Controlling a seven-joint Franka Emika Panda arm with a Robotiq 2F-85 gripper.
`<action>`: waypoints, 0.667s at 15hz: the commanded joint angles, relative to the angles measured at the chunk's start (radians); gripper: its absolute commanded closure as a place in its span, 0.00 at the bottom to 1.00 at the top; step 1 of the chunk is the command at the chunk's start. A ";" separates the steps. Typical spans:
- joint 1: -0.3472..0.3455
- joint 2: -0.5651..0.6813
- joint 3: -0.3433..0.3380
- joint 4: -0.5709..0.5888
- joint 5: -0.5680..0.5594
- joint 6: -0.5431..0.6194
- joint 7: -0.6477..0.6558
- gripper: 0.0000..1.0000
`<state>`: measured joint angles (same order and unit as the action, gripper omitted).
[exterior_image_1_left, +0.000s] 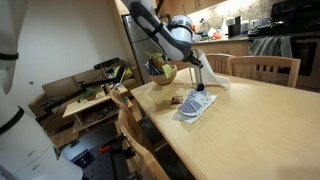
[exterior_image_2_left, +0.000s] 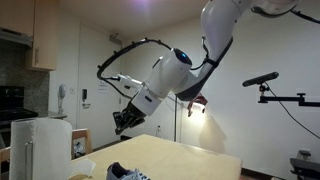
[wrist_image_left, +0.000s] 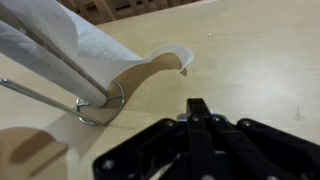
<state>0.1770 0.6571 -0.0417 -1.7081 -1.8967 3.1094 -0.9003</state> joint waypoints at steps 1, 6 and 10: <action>0.010 0.017 -0.030 -0.030 0.098 0.051 -0.115 1.00; -0.007 0.047 -0.024 -0.113 0.322 0.097 -0.375 1.00; -0.057 0.043 0.050 -0.205 0.511 0.058 -0.619 1.00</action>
<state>0.1681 0.7255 -0.0484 -1.8407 -1.4912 3.1728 -1.3665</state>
